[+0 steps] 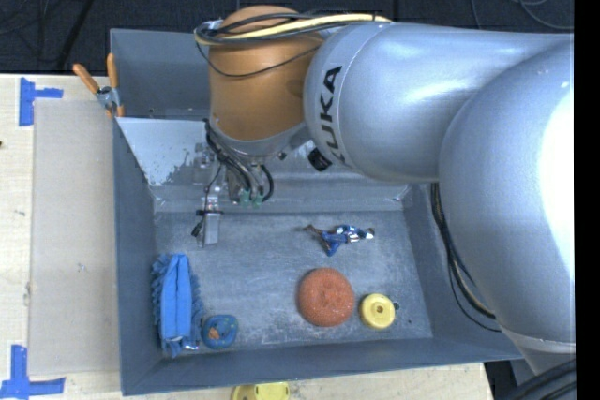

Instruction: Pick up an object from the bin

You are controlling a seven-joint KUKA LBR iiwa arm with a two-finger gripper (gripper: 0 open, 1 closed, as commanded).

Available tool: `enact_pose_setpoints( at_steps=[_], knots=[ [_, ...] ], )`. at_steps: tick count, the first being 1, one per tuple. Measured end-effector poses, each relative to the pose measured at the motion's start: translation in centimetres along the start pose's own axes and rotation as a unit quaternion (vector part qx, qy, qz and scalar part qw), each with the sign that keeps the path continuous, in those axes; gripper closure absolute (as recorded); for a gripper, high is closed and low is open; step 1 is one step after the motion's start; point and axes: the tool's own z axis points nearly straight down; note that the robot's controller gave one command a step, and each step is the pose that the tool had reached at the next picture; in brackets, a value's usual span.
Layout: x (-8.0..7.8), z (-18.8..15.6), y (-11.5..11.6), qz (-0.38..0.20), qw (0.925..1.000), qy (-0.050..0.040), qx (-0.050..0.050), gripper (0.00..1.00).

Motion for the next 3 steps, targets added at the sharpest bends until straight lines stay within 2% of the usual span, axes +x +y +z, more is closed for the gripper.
enact_pose_setpoints(
  at_steps=[1,2,3],
  knots=[
    [-0.1,-0.5,-0.1,0.002,1.0,-0.0035,-0.001,0.0],
    [1.1,3.3,-4.0,-0.01,0.9999,-0.0046,-0.001,0.0],
    [2.4,5.1,-7.6,0.028,0.9996,-0.0017,0.0,0.0]
  ],
)
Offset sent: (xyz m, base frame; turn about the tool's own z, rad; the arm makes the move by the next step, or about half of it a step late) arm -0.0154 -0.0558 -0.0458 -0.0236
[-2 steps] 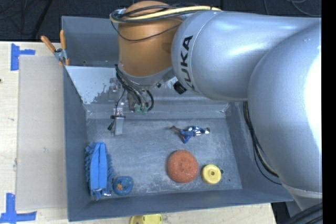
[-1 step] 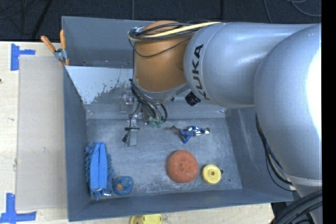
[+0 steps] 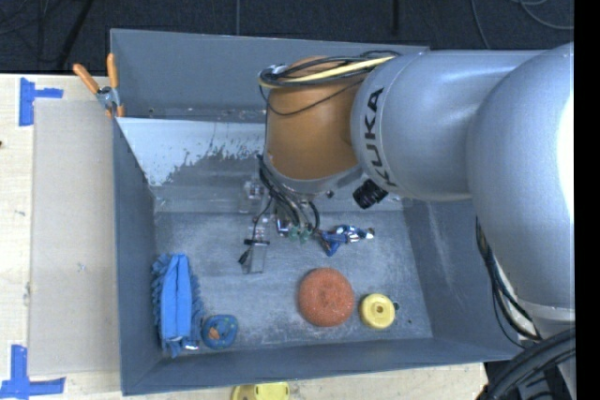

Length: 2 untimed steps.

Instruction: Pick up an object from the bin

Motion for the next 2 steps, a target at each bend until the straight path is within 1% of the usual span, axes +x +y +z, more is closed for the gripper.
enact_pose_setpoints(
  at_steps=[1,2],
  knots=[
    [1.1,-2.8,0.3,-0.021,0.9998,-0.0006,0.0,0.0],
    [4.2,-1.1,-3.5,-0.025,0.9997,-0.0027,-0.001,0.0]
  ],
)
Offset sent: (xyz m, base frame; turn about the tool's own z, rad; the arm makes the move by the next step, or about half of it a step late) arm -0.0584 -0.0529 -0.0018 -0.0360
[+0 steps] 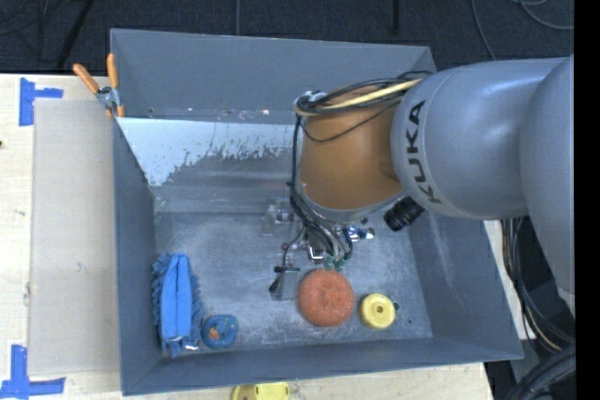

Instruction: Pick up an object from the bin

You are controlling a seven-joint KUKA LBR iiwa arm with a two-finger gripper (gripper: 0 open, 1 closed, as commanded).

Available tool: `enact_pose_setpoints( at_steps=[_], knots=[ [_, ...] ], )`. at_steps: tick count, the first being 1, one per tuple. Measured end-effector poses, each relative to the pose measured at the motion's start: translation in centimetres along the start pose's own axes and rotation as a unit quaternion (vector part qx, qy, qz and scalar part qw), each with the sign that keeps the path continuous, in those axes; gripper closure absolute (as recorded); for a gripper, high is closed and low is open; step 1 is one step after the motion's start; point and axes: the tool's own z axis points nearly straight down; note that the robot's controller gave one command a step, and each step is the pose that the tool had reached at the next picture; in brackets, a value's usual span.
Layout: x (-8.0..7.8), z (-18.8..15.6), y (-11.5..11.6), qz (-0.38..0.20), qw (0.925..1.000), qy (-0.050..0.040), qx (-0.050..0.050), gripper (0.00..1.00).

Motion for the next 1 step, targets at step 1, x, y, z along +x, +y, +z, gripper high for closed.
enact_pose_setpoints(
  at_steps=[1],
  knots=[
    [-1.86,3.17,-2.27,0.018,0.9998,0.0007,0.001,0.0]
  ],
)
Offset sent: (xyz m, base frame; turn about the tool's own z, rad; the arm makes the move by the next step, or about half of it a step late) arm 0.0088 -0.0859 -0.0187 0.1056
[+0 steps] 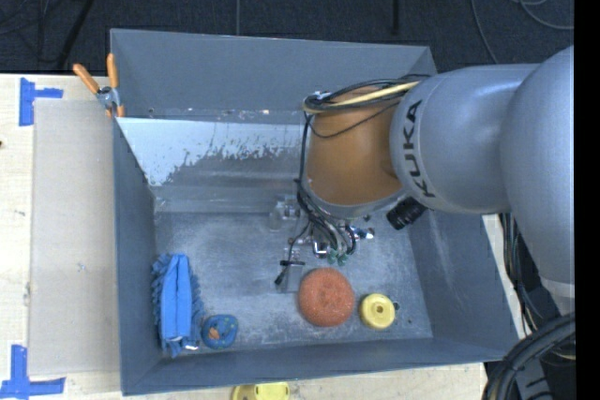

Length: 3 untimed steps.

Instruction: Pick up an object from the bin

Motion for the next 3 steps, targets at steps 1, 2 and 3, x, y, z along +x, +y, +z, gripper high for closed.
enact_pose_setpoints(
  at_steps=[1,2,3],
  knots=[
    [0.2,-0.3,-4.0,0.022,0.9997,0.0025,-0.001,0.0],
    [0.5,1.8,-6.9,0.034,0.9994,-0.0019,0.0,0.0],
    [8.4,4.1,-7.2,0.067,0.9978,0.0014,0.0,1.0]
  ],
)
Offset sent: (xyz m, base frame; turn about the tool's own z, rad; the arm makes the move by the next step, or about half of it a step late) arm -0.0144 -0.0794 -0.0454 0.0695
